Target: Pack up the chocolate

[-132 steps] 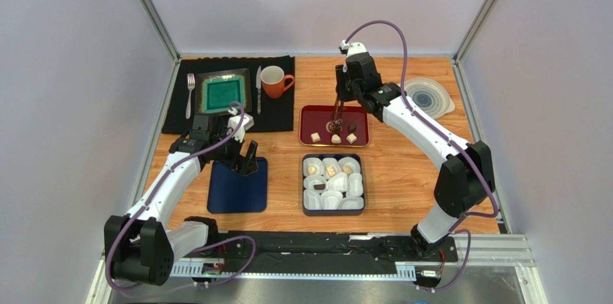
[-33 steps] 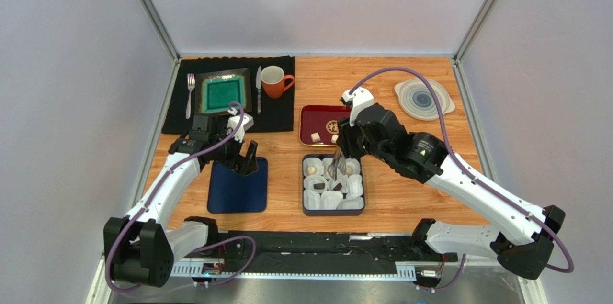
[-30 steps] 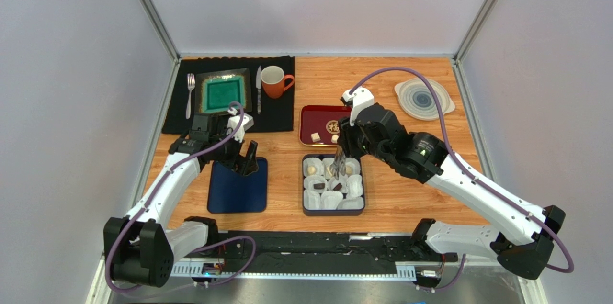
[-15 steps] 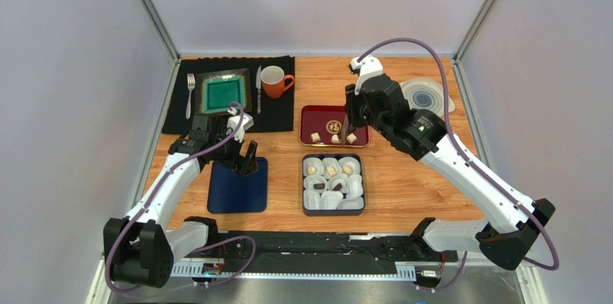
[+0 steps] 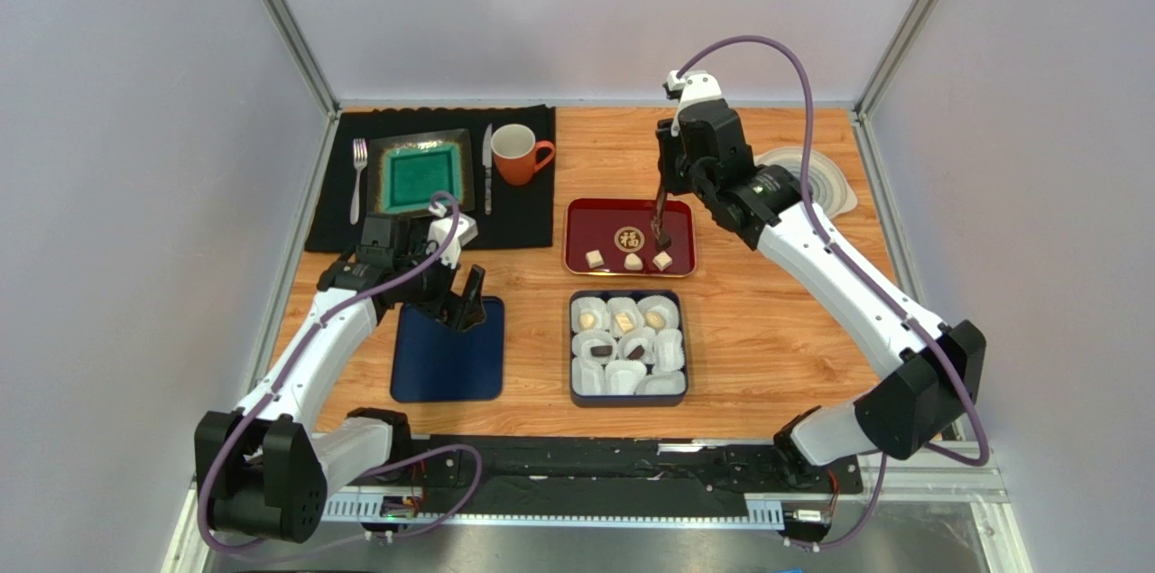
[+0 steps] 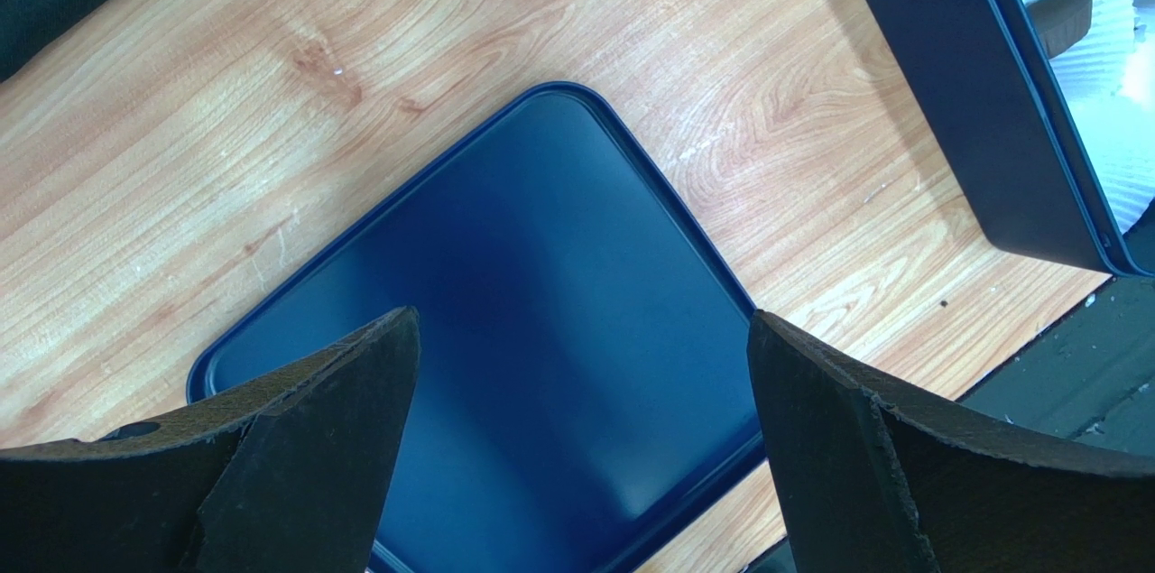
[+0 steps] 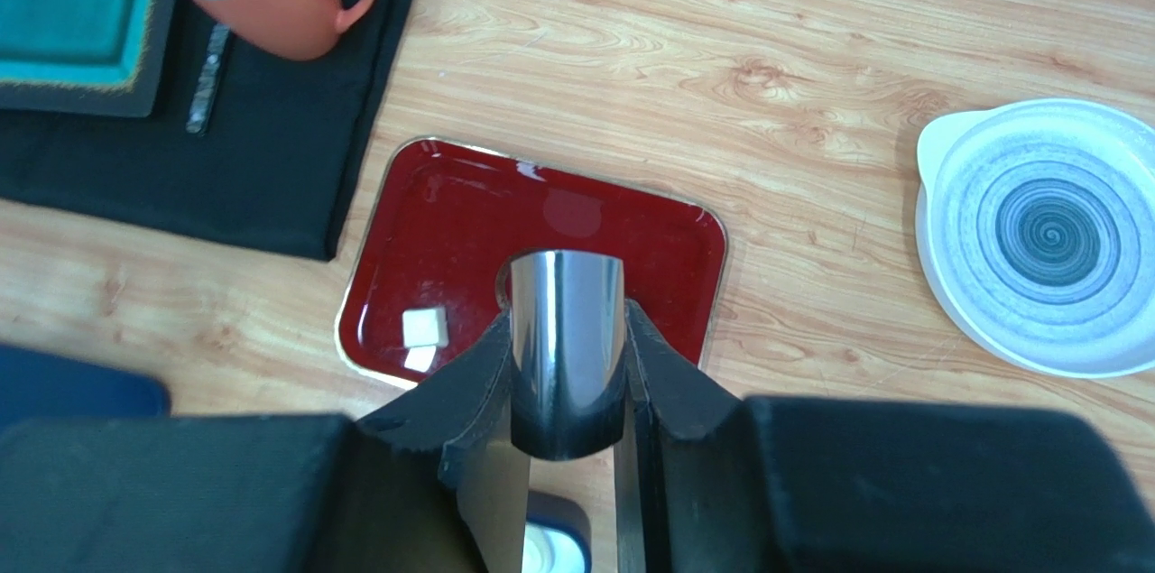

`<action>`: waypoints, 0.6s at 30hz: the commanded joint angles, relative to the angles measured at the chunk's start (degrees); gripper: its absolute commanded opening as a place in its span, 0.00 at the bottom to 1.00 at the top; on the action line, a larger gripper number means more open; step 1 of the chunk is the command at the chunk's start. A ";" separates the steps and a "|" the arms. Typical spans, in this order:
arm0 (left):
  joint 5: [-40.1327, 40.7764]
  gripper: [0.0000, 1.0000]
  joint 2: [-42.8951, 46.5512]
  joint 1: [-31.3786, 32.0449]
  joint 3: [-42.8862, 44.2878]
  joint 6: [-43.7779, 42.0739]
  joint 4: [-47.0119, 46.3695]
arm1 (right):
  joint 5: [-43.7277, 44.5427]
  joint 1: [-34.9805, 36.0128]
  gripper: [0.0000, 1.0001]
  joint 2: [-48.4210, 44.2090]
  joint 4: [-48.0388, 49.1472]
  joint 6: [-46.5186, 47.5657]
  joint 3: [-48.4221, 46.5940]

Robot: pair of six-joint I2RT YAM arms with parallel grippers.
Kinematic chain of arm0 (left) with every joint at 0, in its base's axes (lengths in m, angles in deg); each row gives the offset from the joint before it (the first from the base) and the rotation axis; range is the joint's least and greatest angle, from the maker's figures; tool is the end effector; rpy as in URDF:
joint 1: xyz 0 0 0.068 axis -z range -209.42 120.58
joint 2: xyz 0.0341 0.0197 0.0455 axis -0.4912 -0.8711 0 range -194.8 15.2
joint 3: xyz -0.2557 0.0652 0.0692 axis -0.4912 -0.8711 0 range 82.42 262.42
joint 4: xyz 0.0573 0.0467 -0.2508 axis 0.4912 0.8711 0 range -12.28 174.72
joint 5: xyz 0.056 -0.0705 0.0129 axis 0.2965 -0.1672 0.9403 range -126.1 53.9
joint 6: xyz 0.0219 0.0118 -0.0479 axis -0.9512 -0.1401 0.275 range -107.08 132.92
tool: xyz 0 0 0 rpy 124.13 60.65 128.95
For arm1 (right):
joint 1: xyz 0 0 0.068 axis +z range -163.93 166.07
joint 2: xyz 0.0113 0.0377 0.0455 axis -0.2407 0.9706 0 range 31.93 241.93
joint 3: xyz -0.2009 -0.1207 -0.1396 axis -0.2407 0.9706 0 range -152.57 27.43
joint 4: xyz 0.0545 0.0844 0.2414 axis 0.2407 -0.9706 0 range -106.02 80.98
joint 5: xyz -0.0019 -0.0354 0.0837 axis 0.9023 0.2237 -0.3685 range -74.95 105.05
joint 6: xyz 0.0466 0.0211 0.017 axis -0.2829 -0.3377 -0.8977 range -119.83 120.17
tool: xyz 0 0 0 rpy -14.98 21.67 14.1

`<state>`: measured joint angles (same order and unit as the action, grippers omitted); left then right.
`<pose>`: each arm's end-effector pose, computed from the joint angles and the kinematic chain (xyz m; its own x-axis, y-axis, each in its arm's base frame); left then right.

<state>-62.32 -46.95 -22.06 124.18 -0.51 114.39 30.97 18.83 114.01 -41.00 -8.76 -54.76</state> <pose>0.2012 -0.0418 0.2288 -0.7275 0.3040 -0.6150 0.5368 0.8105 -0.2344 0.2748 0.1652 0.3783 -0.4891 -0.1372 -0.8614 -0.2515 0.9678 -0.0114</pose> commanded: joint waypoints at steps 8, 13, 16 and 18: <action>0.47 0.99 0.63 -0.32 1.05 -1.77 -0.19 | 2.97 -2.69 0.30 1.59 12.47 -0.74 3.44; -0.06 0.99 0.71 -0.32 1.40 -1.60 -0.10 | 3.33 -3.04 0.36 1.50 12.65 -0.74 4.32; 0.03 0.99 0.71 -0.32 1.48 -1.60 0.07 | 3.33 -3.05 0.37 1.33 12.48 -1.00 5.02; 0.20 0.99 0.80 -0.32 1.48 -1.77 -0.01 | 3.50 -3.13 0.38 1.06 12.56 -0.92 5.37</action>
<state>-61.49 -46.95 -22.06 124.18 -0.92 114.39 33.00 16.03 116.22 -31.91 -9.24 -49.85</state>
